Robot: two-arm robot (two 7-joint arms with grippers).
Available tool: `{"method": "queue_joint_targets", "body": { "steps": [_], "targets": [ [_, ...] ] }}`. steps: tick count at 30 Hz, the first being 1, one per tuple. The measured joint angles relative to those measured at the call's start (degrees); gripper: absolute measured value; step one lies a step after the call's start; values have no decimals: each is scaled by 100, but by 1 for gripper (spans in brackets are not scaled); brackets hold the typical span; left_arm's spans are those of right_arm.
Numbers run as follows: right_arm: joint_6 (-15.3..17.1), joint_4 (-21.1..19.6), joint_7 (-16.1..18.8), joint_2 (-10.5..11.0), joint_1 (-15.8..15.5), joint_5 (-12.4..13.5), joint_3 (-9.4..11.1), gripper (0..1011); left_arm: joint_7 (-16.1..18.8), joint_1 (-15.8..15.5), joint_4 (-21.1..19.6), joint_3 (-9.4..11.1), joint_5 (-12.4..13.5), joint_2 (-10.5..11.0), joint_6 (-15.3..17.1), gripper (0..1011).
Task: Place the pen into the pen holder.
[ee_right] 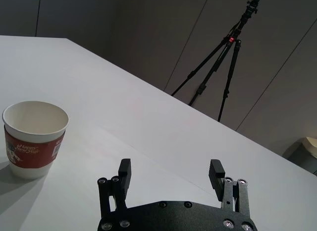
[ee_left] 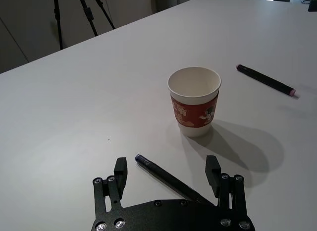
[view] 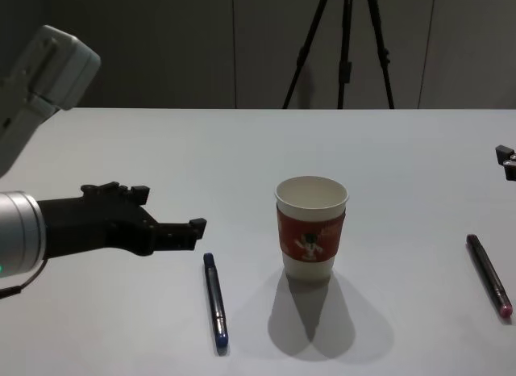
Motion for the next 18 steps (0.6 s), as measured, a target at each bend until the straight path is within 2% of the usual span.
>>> {"method": "queue_joint_targets", "body": {
  "steps": [8,18],
  "targets": [
    [0,0,0,0,0,0,0,1001,80,-113,80,-8,116,-143,499,1002],
    [0,0,0,0,0,0,0,1001,38,-188,126,-4,114,-259,840,1002]
  ]
}}
